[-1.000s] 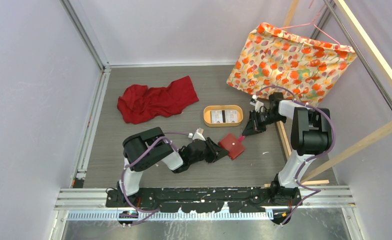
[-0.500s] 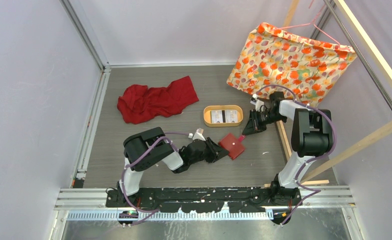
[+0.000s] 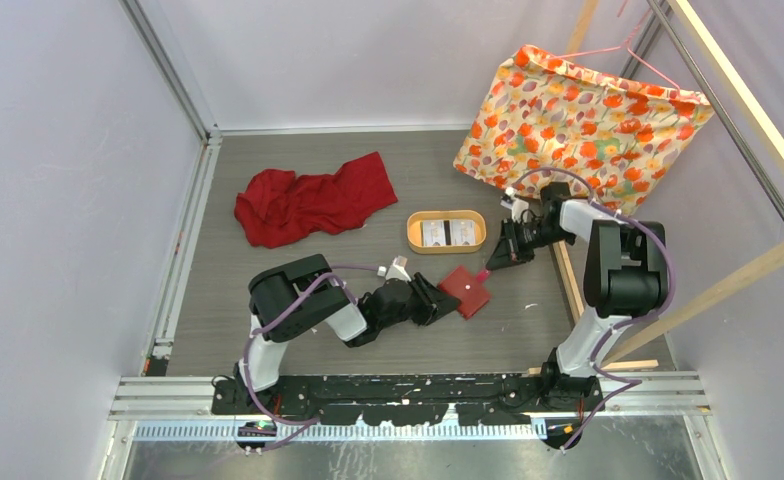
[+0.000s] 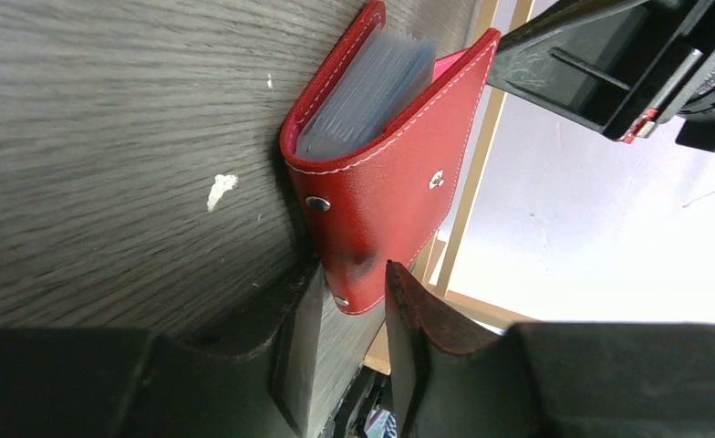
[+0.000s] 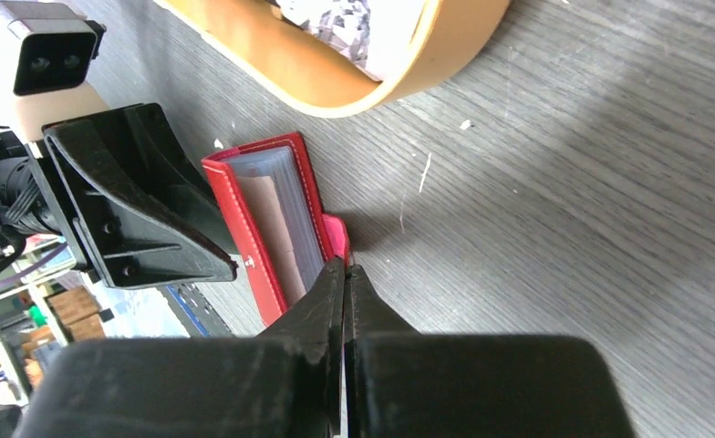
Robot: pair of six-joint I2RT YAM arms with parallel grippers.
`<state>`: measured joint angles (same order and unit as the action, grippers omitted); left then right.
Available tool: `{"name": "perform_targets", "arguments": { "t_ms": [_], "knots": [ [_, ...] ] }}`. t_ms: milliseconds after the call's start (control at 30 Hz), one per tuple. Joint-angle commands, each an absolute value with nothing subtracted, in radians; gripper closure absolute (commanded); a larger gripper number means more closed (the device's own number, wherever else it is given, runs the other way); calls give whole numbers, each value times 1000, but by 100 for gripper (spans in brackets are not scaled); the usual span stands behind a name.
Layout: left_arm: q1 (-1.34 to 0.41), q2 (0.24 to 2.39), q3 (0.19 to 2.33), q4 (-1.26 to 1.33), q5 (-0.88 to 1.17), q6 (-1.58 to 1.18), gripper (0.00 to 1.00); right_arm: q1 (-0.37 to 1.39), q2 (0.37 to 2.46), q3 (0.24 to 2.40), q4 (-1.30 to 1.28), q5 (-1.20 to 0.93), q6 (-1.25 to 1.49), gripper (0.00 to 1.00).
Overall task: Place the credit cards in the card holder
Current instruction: Close the card holder at the center of the board.
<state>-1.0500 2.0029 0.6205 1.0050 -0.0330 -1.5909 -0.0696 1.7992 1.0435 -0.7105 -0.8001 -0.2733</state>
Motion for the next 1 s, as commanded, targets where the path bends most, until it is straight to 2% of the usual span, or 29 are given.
{"name": "perform_targets", "arguments": {
  "t_ms": [0,100,400,500,667,767,967],
  "knots": [
    [-1055,2043,580,950,-53,-1528,63,-74,1683,1045,-719,-823,-329,99],
    [-1052,2021,569,974,-47,-1482,58,-74,1630,1037,-730,-827,-359,99],
    [-1021,1877,485,982,-38,-1218,57,-49,1593,1036,-751,-782,-400,99],
    [-978,1789,482,935,24,-1069,55,-33,1603,1044,-761,-767,-410,99],
    [-925,1654,591,723,109,-707,52,-7,1603,1049,-756,-728,-408,99],
    [-922,1661,683,656,167,-489,49,0,1609,1059,-765,-718,-409,99],
    [-863,1800,822,671,364,-478,50,0,1607,1075,-790,-705,-429,99]
  ]
}}
